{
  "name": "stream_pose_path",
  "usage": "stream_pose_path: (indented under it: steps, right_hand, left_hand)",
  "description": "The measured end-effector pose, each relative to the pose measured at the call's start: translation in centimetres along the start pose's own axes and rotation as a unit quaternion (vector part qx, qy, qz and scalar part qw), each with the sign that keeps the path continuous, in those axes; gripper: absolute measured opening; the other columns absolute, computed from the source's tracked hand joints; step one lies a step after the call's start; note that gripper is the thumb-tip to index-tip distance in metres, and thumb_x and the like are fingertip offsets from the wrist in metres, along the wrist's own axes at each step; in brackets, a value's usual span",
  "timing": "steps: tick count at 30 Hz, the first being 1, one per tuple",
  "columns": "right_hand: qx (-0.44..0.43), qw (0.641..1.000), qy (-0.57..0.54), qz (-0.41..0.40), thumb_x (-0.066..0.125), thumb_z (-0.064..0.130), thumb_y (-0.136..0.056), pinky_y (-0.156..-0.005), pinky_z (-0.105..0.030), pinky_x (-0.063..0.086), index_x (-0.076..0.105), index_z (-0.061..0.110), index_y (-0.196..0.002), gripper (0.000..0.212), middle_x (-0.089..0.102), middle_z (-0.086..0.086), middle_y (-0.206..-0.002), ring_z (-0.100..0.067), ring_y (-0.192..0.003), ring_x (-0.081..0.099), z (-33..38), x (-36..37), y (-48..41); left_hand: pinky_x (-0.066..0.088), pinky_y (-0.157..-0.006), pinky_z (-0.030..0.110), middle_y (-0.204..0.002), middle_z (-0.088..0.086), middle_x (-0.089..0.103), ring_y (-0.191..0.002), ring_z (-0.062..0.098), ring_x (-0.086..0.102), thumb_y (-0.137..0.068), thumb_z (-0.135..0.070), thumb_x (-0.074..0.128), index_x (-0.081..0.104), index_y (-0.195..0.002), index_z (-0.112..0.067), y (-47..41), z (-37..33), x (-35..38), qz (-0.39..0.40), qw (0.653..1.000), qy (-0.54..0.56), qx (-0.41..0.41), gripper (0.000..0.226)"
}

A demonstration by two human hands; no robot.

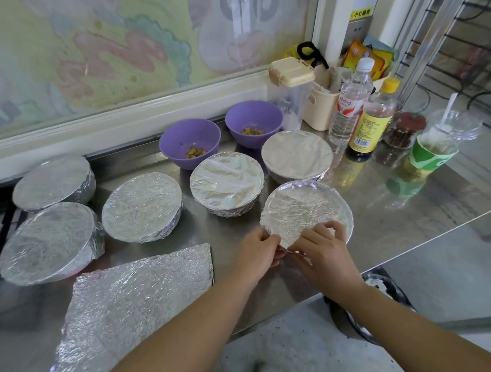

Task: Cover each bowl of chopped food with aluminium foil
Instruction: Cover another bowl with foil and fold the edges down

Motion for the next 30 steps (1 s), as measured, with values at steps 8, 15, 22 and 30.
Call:
stream_pose_path:
  steps: [8,15,22,30]
  right_hand:
    - [-0.015,1.000,0.018,-0.012,0.079,0.026,-0.081,-0.096,-0.043,0.037,0.072,0.028,-0.080,0.007,0.062,0.012,-0.079,-0.019,-0.078,0.059,0.4,-0.1,0.5]
    - [-0.002,1.000,0.005,-0.020,0.075,0.027,-0.083,-0.093,-0.038,0.034,0.070,0.024,-0.072,0.012,0.057,0.011,-0.074,-0.017,-0.074,0.054,0.1,-0.2,0.6]
    - [0.014,0.998,-0.058,-0.014,0.063,0.036,-0.091,-0.091,-0.034,0.033,0.069,0.022,-0.074,0.023,0.054,0.011,-0.076,-0.015,-0.077,0.048,-0.7,0.4,0.6]
    - [0.011,0.998,-0.068,0.004,0.066,0.035,-0.091,-0.090,-0.037,0.037,0.070,0.022,-0.076,0.019,0.052,0.010,-0.077,-0.017,-0.076,0.049,-0.8,0.4,0.7]
  left_hand:
    - [0.059,-0.078,0.034,-0.085,0.010,0.073,-0.072,0.015,0.069,-0.095,-0.013,0.056,0.065,-0.103,-0.005,1.5,2.7,1.5,-0.012,0.990,0.126,-0.068,0.014]
    - [0.057,-0.089,0.037,-0.084,0.004,0.076,-0.085,0.020,0.072,-0.101,-0.021,0.056,0.063,-0.099,-0.007,1.1,2.2,-0.2,-0.002,0.975,0.214,-0.052,0.016]
    - [0.055,-0.081,0.036,-0.090,0.006,0.072,-0.086,0.019,0.068,-0.102,-0.020,0.054,0.056,-0.105,-0.012,1.0,2.2,0.4,-0.001,0.967,0.250,-0.056,0.009]
    - [0.054,-0.086,0.041,-0.091,0.012,0.070,-0.090,0.024,0.065,-0.105,-0.018,0.047,0.053,-0.099,-0.012,0.9,2.7,0.1,0.022,0.958,0.280,-0.058,0.010]
Point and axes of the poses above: each hand's wrist, its own y-axis away from the middle knuckle, its own x-axis out of the palm, z = x × y, the point moved 4 cm from there along -y, towards the middle knuckle
